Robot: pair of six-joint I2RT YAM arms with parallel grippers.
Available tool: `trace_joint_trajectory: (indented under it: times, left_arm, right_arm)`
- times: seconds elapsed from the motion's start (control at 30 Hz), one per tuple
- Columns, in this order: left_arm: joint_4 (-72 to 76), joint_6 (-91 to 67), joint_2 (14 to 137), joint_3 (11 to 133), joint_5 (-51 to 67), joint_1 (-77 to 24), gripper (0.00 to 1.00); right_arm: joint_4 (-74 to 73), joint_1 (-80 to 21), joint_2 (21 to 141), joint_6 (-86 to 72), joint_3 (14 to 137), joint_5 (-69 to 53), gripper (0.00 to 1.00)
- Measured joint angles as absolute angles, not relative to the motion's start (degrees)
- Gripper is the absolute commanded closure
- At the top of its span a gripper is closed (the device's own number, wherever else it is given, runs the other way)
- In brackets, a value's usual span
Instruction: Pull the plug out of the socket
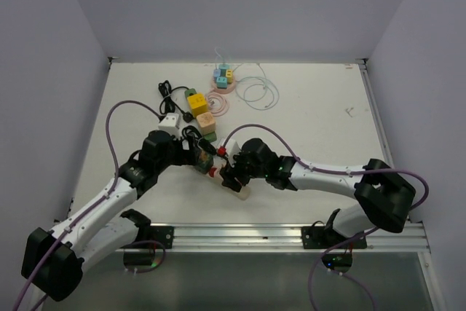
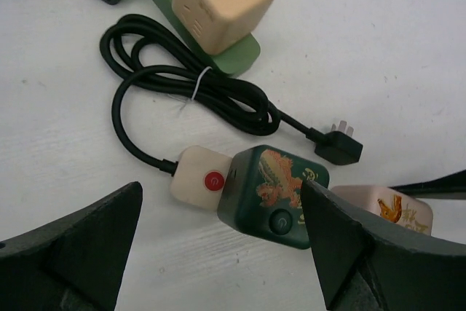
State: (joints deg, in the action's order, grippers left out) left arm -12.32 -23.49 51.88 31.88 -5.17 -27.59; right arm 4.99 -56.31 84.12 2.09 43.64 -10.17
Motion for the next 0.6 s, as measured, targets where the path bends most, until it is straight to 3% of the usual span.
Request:
trace_joint_trajectory:
  times: [0.4,0.6]
  left_arm:
    - [-0.23,-21.87,48.58,23.22,-5.98,-38.28,0.05]
    - [3.92,-20.4,55.27,23.0,-8.25,-40.18,0.07]
  right_arm:
    - [5.98,-54.43,81.97,2.63,40.99,-12.91,0.7]
    - [5.98,-54.35,81.97,2.66,40.99,-13.02,0.7]
